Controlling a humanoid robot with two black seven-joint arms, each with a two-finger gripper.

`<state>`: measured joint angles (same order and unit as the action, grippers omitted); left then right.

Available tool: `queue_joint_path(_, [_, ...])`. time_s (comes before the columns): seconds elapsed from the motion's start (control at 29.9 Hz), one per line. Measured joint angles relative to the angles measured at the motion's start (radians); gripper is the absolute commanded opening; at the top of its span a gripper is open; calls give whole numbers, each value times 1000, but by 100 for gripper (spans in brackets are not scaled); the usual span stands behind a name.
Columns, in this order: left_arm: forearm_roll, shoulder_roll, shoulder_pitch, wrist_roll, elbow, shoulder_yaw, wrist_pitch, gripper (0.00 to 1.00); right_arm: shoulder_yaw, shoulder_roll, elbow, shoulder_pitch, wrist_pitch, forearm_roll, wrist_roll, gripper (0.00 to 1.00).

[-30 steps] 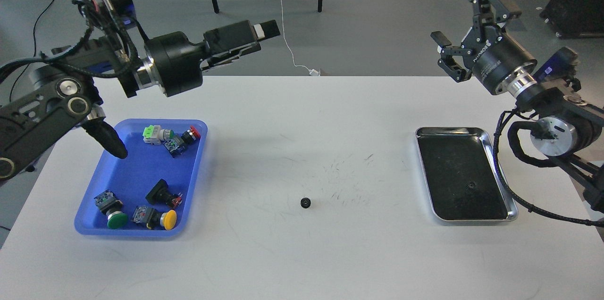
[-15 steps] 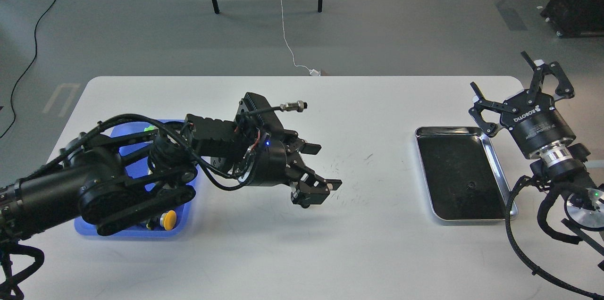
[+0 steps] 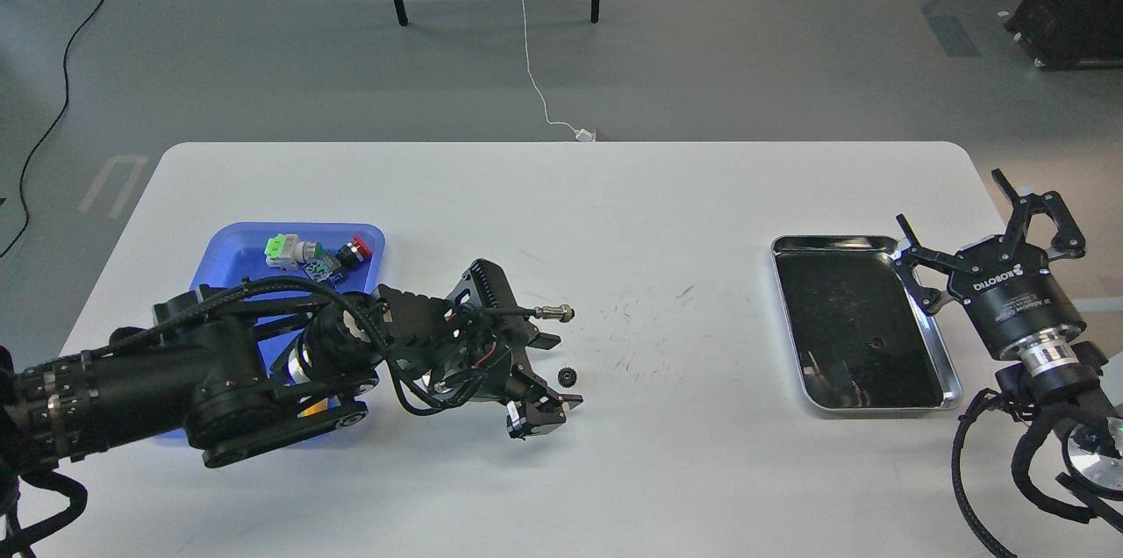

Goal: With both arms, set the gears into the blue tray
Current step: 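Lower the left gripper onto the black part and grasp it, then move the black part into the blue bin and open the left gripper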

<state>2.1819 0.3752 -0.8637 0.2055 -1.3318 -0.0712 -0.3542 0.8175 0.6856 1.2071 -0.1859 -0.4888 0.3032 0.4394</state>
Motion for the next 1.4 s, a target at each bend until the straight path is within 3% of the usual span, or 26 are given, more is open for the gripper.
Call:
queue_joint_path(0.53, [0,-77,-1,0,83,4,3,49,5,7,0,0,0,-1,2,98])
queue_joint_path(0.67, [0,-69,7,0,86,5,3,35,5,7,0,0,0,-1,4,98])
queue_joint_path(0.74, [0,-68,11,0,86,5,2,23,6,7,1,0,0,-1,6,98])
queue_joint_path(0.87, [0,-70,15,-10,89,5,0,11,6,6,2,0,0,-1,8,98])
queue_joint_path(1.1, [0,-57,9,-14,86,-3,0,10,10,6,2,0,0,-1,8,98])
queue_joint_path(1.24, [0,25,-8,-10,6,-27,6,10,11,8,2,0,0,-1,9,98])
queue_joint_path(1.4, [0,287,-18,18,-120,-83,42,11,11,9,1,3,0,-2,9,98])
